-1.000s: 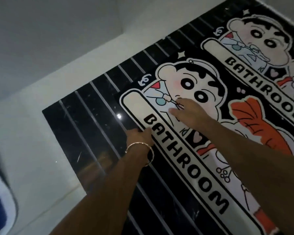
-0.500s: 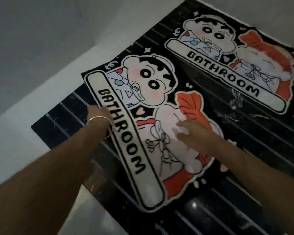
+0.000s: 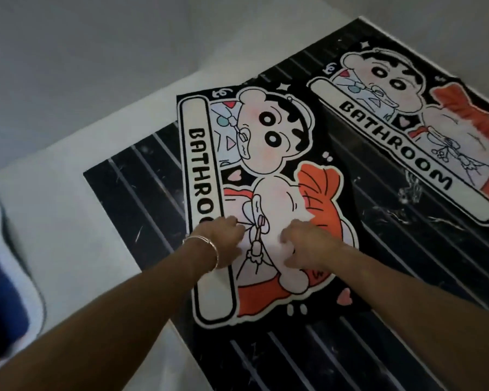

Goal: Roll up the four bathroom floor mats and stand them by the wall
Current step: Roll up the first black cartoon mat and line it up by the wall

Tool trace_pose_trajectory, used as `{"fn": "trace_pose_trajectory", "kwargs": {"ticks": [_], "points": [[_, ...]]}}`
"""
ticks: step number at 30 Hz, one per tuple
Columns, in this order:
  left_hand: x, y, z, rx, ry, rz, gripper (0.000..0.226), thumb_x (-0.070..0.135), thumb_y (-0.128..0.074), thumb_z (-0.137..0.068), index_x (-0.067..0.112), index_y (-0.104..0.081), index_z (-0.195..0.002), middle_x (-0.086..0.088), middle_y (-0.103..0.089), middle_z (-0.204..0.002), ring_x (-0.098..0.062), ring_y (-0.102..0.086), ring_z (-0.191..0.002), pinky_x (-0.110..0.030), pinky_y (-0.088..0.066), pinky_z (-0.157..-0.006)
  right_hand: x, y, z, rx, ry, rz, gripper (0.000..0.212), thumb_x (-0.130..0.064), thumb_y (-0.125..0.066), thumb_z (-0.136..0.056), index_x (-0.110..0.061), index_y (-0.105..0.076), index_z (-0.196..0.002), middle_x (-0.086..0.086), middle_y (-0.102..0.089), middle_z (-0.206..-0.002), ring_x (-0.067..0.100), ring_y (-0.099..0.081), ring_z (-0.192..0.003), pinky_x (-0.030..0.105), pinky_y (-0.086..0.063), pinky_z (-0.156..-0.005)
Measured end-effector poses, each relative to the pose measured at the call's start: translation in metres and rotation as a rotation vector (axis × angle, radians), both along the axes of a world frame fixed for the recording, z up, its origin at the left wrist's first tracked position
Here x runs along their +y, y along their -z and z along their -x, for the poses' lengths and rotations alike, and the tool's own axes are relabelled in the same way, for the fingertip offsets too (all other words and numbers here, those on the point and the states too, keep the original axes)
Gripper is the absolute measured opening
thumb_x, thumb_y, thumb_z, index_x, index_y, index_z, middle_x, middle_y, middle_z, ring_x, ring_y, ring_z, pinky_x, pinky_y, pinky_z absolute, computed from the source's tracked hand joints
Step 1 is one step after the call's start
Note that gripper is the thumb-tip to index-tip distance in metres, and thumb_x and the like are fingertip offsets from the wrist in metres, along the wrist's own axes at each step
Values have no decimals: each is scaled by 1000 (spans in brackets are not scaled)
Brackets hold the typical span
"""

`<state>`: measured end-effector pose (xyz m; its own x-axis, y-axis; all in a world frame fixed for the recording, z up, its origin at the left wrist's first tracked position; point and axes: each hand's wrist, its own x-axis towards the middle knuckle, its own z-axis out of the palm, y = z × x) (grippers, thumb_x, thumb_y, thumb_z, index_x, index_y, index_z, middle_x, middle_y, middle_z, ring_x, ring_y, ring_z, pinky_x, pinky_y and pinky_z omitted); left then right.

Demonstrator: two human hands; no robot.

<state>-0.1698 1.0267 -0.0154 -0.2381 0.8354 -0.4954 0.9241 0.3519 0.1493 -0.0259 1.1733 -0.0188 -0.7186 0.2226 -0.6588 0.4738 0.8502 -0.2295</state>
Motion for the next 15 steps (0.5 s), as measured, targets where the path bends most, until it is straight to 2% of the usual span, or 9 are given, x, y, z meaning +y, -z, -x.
{"fn": "trace_pose_trajectory", "kwargs": {"ticks": [4, 6, 9, 12, 15], "points": [[-31, 2, -30, -26, -75, 31, 41, 39, -53, -91, 16, -47, -125, -7, -47, -126, -26, -47, -117, -37, -43, -90, -27, 2, -30, 17, -148, 25, 48, -38, -66, -83, -15, -50, -121, 4, -43, -119, 23, -44, -112, 34, -43, -89], [-40, -1, -49, -80, -89, 96, 42, 37, -53, -91, 17, -45, -127, -7, -46, -126, -27, -46, -118, -37, -43, -92, -34, 1, -56, 9, -198, 34, 50, -40, -65, -83, -12, -49, -122, 5, -43, -121, 24, -44, -115, 35, -44, -90], [-41, 5, -74, -92, 7, 131, 44, 37, -52, -91, 15, -43, -128, -8, -45, -127, -28, -45, -119, -40, -45, -92, -36, 9, -82, 27, -271, 18, 50, -36, -65, -84, -10, -49, -122, 8, -44, -126, 25, -44, -117, 33, -42, -85], [-29, 15, -89, -88, 56, 128, 57, 43, -57, -88, 15, -39, -133, -10, -42, -132, -29, -41, -123, -42, -43, -94, -28, 14, -82, 90, -272, -31, 49, -40, -69, -80, -9, -52, -114, 8, -48, -122, 24, -46, -112, 30, -36, -76], [-27, 18, -110, -57, 129, 103, 71, 52, -60, -83, 21, -31, -140, -7, -36, -137, -28, -36, -125, -42, -41, -92, -34, 17, -83, 108, -305, -95, 62, -51, -73, -72, -15, -48, -116, 6, -46, -122, 25, -42, -116, 37, -37, -85]]}}
